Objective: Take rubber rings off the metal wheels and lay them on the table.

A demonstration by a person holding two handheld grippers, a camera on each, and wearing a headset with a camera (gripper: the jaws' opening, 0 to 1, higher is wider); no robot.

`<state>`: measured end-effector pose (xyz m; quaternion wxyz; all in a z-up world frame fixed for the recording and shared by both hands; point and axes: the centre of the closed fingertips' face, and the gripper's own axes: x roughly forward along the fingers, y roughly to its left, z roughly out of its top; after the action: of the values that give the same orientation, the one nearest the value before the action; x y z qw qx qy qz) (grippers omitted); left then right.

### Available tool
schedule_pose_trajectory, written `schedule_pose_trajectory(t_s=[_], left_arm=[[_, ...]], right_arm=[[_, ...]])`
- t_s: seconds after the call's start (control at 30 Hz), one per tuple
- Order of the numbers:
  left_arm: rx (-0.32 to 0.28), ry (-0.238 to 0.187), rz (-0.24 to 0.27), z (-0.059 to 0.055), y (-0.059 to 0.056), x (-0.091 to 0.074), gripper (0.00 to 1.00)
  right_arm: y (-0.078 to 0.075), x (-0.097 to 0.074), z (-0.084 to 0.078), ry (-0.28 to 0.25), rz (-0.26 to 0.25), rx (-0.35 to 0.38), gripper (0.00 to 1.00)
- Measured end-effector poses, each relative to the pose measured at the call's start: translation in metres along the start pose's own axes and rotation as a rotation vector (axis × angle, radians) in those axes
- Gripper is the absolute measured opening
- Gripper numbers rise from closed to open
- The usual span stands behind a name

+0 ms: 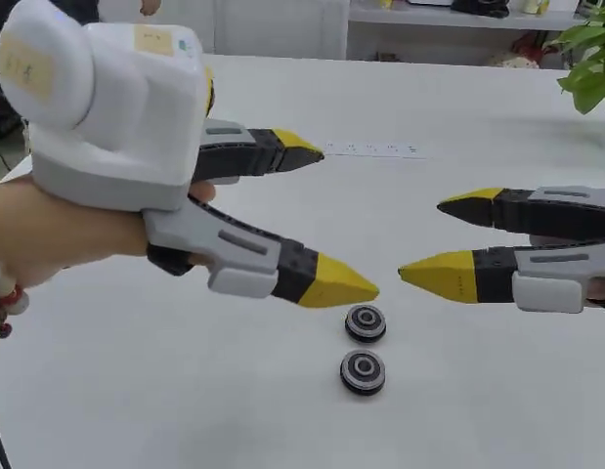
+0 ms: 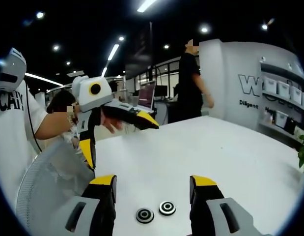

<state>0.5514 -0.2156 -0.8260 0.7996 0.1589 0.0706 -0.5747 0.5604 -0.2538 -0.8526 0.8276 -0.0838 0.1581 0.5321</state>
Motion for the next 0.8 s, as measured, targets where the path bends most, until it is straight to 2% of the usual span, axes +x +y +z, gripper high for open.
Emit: schedule_pose_trajectory(t_s=[0.13, 0.2, 0.3, 0.43, 0.47, 0.53, 0.6, 0.67, 0.8], left_arm=[[0.030, 0.014, -0.009, -0.003, 0.003, 0.009, 0.76], [0.031, -0.002, -0.012, -0.001, 0.004, 0.013, 0.74], [-0.009, -0.050, -0.011, 0.000, 0.005, 0.017, 0.72], [-0.019, -0.044, -0.016, -0.014, 0.003, 0.021, 0.66], [-0.029, -0.030, -0.022, -0.020, 0.002, 0.023, 0.66], [-0.051, -0.032, -0.030, -0.026, 0.000, 0.026, 0.67], [-0.074, -0.039, -0.043, -0.030, -0.003, 0.030, 0.65], [-0.086, -0.033, -0.051, -0.035, -0.005, 0.036, 0.62], [-0.095, -0.022, -0.049, -0.042, -0.006, 0.044, 0.57]], right_arm=[[-0.005, 0.004, -0.006, -0.002, 0.007, -0.006, 0.53], [-0.009, 0.007, -0.009, -0.015, 0.008, 0.007, 0.52], [-0.011, 0.008, -0.015, -0.019, 0.022, 0.022, 0.49], [-0.012, 0.006, -0.029, -0.023, 0.038, 0.057, 0.46], [-0.011, 0.006, -0.035, -0.016, 0.037, 0.063, 0.45], [-0.011, 0.005, -0.047, 0.016, 0.032, 0.055, 0.42], [-0.012, 0.005, -0.058, 0.041, 0.023, 0.052, 0.41], [-0.014, 0.006, -0.065, 0.043, 0.015, 0.054, 0.39], [-0.011, 0.009, -0.076, 0.056, 0.031, 0.067, 0.37]])
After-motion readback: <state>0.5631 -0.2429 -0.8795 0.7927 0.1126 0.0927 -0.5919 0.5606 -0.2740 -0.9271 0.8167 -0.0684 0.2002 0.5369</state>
